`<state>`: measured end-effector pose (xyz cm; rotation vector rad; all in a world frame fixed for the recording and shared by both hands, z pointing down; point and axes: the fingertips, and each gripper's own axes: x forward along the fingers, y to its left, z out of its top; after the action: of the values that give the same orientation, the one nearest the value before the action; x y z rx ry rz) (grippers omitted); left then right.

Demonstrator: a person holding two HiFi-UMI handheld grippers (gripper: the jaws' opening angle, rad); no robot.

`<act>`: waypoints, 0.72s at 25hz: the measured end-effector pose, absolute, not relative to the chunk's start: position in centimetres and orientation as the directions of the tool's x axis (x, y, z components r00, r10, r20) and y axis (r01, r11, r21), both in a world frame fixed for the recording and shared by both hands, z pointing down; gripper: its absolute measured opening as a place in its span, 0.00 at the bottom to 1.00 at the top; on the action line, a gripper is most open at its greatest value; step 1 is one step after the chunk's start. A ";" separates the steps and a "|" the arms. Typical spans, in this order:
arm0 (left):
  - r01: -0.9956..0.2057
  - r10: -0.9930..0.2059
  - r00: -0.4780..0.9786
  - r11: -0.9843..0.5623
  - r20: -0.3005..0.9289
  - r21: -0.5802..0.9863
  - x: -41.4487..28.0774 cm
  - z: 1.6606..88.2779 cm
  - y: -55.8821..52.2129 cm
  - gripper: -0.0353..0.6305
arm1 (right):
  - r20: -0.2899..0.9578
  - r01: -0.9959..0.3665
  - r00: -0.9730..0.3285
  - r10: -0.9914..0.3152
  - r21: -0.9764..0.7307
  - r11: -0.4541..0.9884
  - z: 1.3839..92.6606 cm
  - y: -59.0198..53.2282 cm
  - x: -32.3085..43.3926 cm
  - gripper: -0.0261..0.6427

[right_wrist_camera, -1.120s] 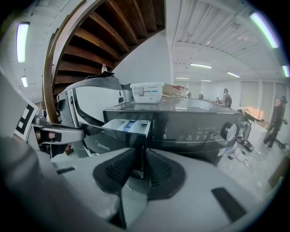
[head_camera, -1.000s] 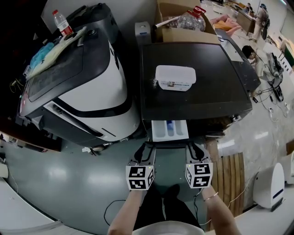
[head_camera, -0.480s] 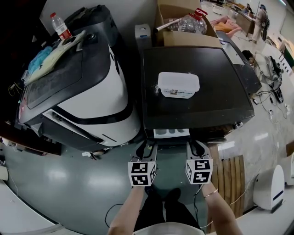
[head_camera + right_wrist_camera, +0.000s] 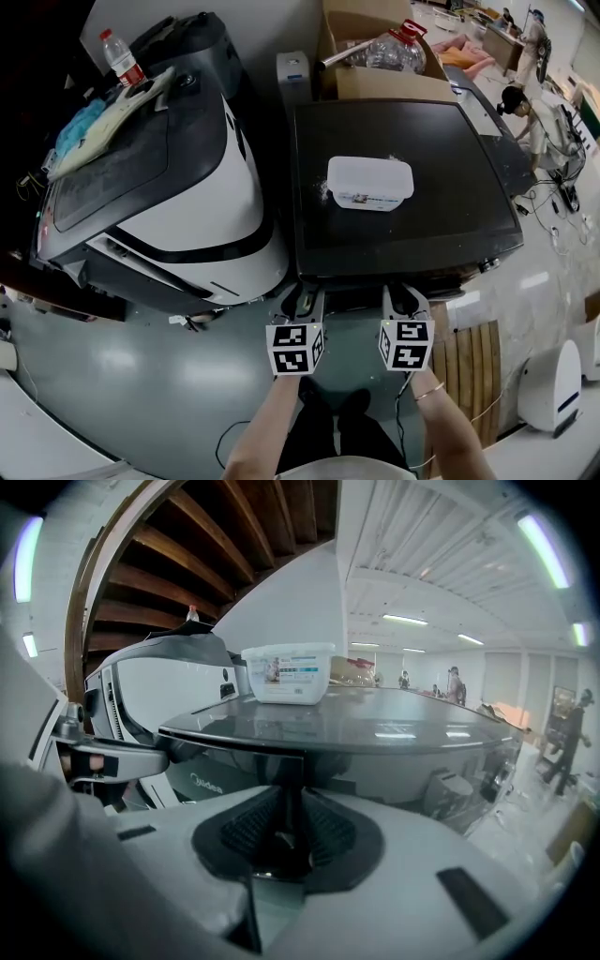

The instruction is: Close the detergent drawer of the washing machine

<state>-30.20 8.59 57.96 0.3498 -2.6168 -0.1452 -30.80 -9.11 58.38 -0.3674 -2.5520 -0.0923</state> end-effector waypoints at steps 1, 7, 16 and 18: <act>-0.217 -0.270 -0.846 0.962 0.460 0.166 -30.4 57.9 8.6 0.28 | 0.537 0.275 -0.810 0.237 -0.009 0.961 58.4 -9.1 -30.9 0.16; -0.210 -0.266 -0.843 0.963 0.468 0.169 -30.6 57.9 8.7 0.28 | 0.542 0.268 -0.809 0.227 -0.002 0.963 58.3 -8.9 -31.1 0.16; -0.198 -0.264 -0.846 0.962 0.464 0.187 -29.9 57.5 8.8 0.28 | 0.522 0.273 -0.815 0.249 -0.033 0.961 57.2 -9.3 -30.5 0.16; -0.201 -0.264 -0.851 0.962 0.454 0.183 -29.5 56.9 8.8 0.28 | 0.504 0.280 -0.823 0.262 -0.041 0.959 56.5 -9.1 -30.1 0.16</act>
<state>-29.45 8.85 56.90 0.3301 -2.6206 -0.1761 -30.10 -9.13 56.46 -0.3838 -2.5833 -0.0475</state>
